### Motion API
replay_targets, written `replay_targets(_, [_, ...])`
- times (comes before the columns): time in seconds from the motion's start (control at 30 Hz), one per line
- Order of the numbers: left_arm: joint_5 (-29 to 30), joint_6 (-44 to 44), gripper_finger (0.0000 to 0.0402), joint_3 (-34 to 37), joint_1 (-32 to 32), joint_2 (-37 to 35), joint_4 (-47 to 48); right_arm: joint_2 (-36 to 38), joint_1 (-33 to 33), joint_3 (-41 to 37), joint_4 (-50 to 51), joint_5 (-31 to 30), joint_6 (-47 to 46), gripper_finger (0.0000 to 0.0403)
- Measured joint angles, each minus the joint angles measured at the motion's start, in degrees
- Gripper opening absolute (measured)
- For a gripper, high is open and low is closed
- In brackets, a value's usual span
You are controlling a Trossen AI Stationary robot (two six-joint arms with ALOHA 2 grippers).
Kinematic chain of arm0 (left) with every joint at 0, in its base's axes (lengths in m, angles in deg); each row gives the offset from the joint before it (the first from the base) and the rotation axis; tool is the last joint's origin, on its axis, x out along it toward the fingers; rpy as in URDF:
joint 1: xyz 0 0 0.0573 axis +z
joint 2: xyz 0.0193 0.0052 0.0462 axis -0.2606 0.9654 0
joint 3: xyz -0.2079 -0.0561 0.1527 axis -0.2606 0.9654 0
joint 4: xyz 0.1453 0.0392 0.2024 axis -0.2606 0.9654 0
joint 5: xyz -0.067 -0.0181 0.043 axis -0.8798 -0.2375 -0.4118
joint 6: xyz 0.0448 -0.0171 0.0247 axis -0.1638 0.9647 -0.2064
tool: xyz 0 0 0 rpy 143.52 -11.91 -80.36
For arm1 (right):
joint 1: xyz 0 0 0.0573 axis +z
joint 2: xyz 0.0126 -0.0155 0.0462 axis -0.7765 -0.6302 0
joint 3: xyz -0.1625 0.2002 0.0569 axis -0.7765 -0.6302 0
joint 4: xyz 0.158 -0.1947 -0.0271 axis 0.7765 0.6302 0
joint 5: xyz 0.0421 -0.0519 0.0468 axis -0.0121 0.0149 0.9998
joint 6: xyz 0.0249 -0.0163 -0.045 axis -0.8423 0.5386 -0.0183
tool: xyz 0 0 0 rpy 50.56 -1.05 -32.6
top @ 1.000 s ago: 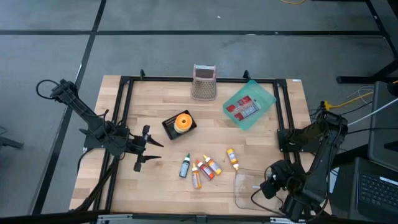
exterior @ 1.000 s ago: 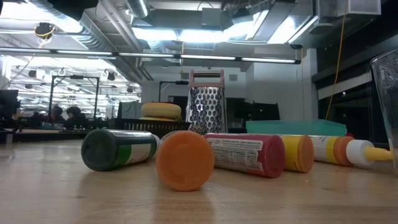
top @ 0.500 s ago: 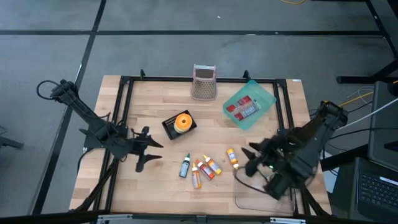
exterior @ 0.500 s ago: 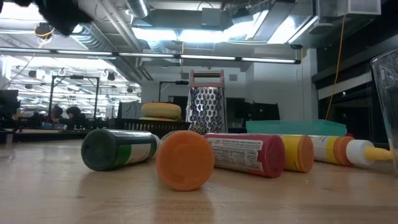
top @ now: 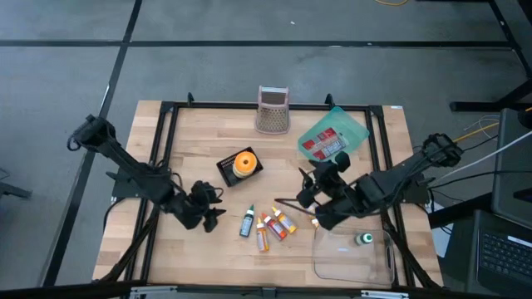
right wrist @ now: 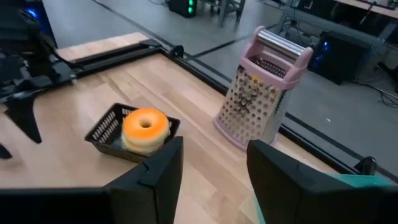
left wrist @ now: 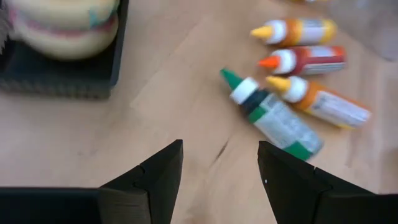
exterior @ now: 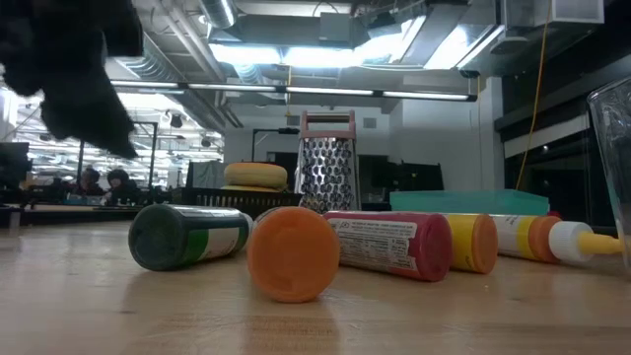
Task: Pick & Place Food Item
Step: Put the green food coloring bottle into the transparent bin
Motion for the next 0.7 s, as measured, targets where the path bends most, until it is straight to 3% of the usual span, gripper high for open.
replay_targets(0.2, [-1.67, 2.39, 0.0203, 0.0, 3.59, 7.14, -7.74, 0.07, -1.9, 0.0, -0.02, 2.15, 1.53, 0.0176])
replay_targets(0.4, [-4.77, 4.73, 0.0203, -5.1, 6.87, 11.58, -5.92, 0.07, -2.64, 0.0, 0.07, 2.91, 4.45, 0.0176])
replay_targets(0.5, [-5.35, 4.92, 0.0203, -9.56, 7.53, 14.68, -1.75, 0.07, -3.3, 0.0, 0.2, 2.72, 8.17, 0.0176])
replay_targets(0.7, [-12.02, 7.88, 0.0203, -23.15, 9.35, 23.62, 14.55, 0.07, -6.16, 0.0, 0.35, 4.84, 16.57, 0.0176])
